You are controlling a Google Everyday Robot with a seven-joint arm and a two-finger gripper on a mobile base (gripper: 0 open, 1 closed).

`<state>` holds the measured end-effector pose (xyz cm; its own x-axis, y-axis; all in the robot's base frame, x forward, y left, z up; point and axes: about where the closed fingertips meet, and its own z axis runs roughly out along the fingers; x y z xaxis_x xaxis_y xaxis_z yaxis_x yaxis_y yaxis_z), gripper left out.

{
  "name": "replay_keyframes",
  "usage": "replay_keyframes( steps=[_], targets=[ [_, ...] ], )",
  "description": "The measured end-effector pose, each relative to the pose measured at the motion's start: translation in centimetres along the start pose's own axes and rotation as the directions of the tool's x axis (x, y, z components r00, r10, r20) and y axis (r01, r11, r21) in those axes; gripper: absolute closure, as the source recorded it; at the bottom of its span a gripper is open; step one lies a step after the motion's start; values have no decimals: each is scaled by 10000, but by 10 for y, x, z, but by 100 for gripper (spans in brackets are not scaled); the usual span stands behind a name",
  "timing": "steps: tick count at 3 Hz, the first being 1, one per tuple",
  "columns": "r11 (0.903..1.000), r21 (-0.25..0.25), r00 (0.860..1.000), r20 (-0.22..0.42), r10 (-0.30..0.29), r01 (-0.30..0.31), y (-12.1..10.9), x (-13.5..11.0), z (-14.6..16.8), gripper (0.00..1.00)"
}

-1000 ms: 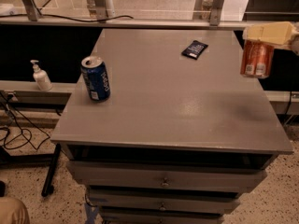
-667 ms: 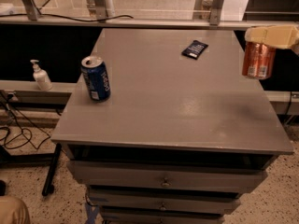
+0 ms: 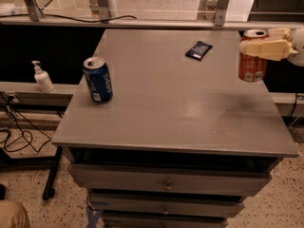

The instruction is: Place coke can upright

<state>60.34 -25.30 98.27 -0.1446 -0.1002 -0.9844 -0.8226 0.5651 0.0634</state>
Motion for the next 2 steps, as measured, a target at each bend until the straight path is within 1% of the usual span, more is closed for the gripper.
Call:
replay_keyframes(
  steps=[1, 2],
  targets=[
    [9855, -120, 9851, 346, -1687, 1692, 1, 17, 8, 100],
    [9541, 197, 9507, 809, -2993, 2987, -5, 34, 20, 100]
  ],
)
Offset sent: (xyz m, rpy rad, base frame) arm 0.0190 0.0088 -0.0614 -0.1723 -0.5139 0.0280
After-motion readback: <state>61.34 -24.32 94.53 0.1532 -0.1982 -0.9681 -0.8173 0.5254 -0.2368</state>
